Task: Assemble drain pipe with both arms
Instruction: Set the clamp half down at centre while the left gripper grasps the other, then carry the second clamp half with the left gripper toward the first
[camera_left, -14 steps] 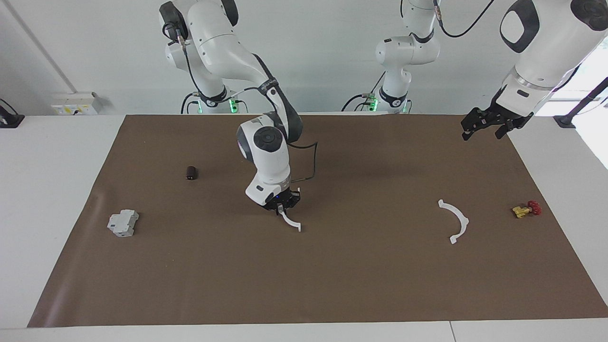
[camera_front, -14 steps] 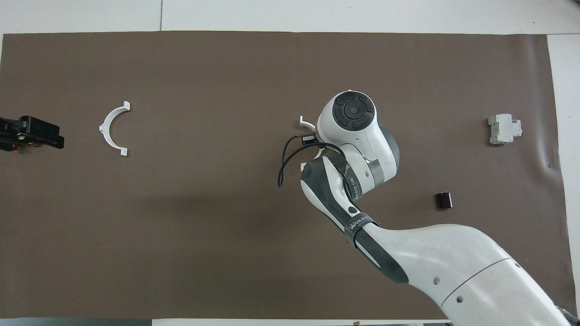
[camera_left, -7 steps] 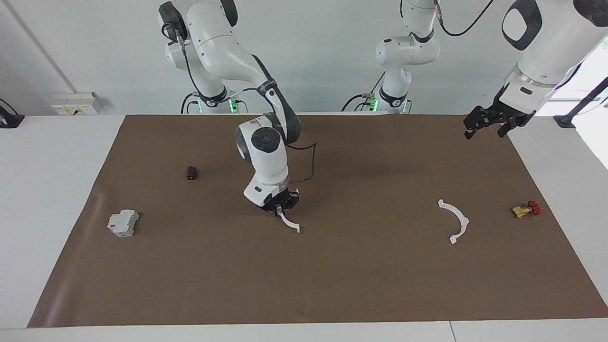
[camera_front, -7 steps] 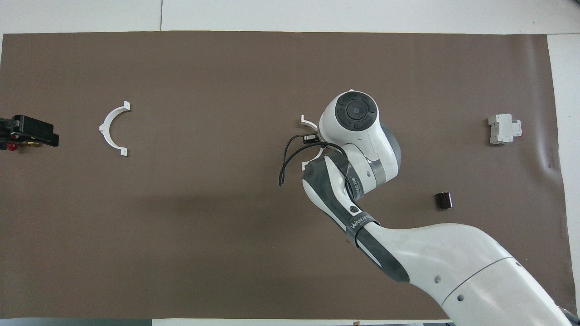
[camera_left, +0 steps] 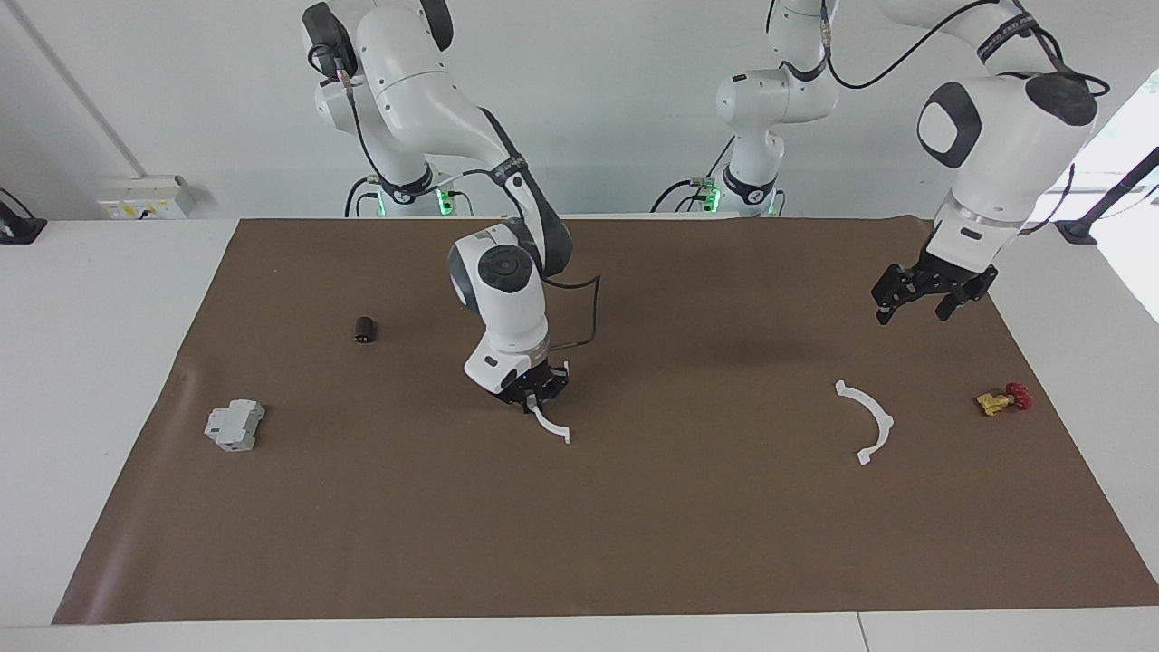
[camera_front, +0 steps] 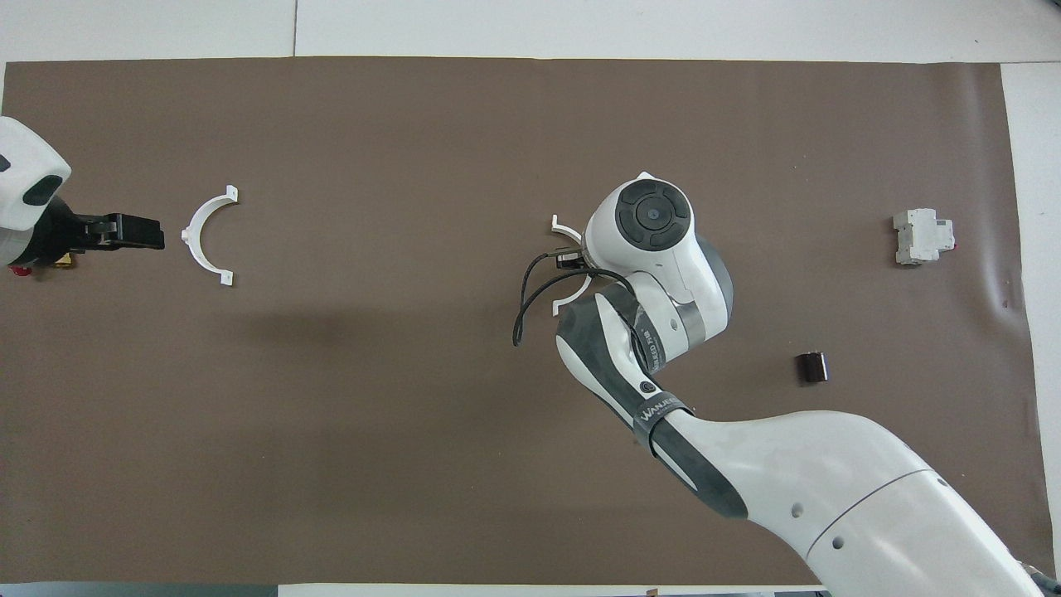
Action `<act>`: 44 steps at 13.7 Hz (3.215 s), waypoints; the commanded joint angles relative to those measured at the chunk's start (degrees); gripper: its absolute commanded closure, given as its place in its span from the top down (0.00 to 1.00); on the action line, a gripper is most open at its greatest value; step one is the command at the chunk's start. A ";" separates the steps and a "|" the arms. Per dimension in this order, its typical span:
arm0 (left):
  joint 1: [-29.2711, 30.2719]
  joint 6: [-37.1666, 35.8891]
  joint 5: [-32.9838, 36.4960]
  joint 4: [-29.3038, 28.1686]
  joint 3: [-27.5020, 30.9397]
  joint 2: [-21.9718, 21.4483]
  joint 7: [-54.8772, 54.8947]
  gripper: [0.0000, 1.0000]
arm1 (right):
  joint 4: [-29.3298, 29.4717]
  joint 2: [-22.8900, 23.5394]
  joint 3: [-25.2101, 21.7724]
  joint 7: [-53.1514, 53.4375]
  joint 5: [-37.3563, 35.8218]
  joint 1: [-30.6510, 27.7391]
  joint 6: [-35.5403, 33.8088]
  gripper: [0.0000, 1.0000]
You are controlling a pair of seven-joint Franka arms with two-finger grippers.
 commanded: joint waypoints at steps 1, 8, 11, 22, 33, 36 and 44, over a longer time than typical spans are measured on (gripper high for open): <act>-0.49 8.59 0.00 -2.72 0.22 4.82 1.45 0.95 | 2.91 -0.89 0.42 0.89 -0.06 -0.80 -4.06 1.00; 0.48 28.20 0.00 -5.81 0.31 15.54 3.47 0.89 | 10.49 -15.37 -0.20 0.19 -0.06 -6.07 -28.49 1.00; 2.76 27.95 0.00 -6.94 0.22 16.26 3.56 0.81 | 13.57 -21.78 -0.29 -0.42 0.11 -10.80 -39.66 1.00; 2.68 29.54 0.00 -6.34 0.31 16.26 3.30 0.00 | 10.49 -28.84 1.47 -13.61 -0.33 -21.02 -45.93 1.00; -18.92 10.20 10.02 6.15 0.31 13.89 -28.05 0.00 | 12.07 -27.96 0.33 -16.59 0.38 -23.39 -47.34 1.00; -26.74 8.72 10.37 11.92 0.40 19.22 -39.38 0.00 | 12.07 -27.96 0.24 -17.55 0.46 -23.66 -47.34 1.00; -35.73 9.92 17.75 18.19 0.31 27.42 -47.86 0.00 | 11.64 -27.96 0.15 -22.47 0.55 -26.81 -47.16 1.00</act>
